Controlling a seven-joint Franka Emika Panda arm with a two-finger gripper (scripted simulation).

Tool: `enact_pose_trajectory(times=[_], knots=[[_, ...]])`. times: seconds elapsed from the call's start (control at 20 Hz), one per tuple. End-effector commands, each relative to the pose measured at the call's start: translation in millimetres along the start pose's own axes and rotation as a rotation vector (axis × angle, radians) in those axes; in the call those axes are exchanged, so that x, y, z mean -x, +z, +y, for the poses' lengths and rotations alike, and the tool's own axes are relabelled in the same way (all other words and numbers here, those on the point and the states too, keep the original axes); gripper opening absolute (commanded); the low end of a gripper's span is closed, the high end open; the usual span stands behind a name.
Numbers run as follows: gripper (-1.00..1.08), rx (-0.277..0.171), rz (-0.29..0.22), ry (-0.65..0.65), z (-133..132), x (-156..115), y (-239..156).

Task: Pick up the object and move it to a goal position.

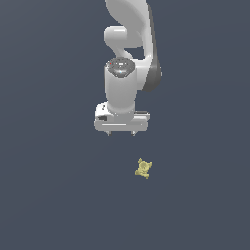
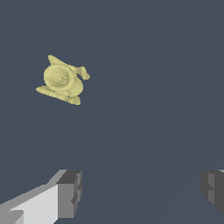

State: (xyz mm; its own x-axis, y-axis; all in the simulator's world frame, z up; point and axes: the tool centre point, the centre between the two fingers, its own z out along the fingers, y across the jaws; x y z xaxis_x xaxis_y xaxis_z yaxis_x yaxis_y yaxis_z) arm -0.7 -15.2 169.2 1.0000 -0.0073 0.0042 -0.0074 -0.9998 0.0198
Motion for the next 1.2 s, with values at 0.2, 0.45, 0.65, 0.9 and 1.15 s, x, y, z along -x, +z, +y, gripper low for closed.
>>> enact_pose_trajectory(times=[0.2, 0.45, 0.65, 0.9, 1.15], knots=[[1.0, 0.003, -0.008, -0.014, -2.1, 1.3, 2.7], [1.0, 0.01, -0.025, -0.045, -6.0, 4.8, 8.3], [1.0, 0.009, -0.024, -0.043, -6.0, 4.4, 8.2], [1.0, 0.008, -0.023, -0.022, -10.5, -2.7, 11.1], [1.0, 0.006, -0.02, 0.022, -20.1, -17.2, 17.4]])
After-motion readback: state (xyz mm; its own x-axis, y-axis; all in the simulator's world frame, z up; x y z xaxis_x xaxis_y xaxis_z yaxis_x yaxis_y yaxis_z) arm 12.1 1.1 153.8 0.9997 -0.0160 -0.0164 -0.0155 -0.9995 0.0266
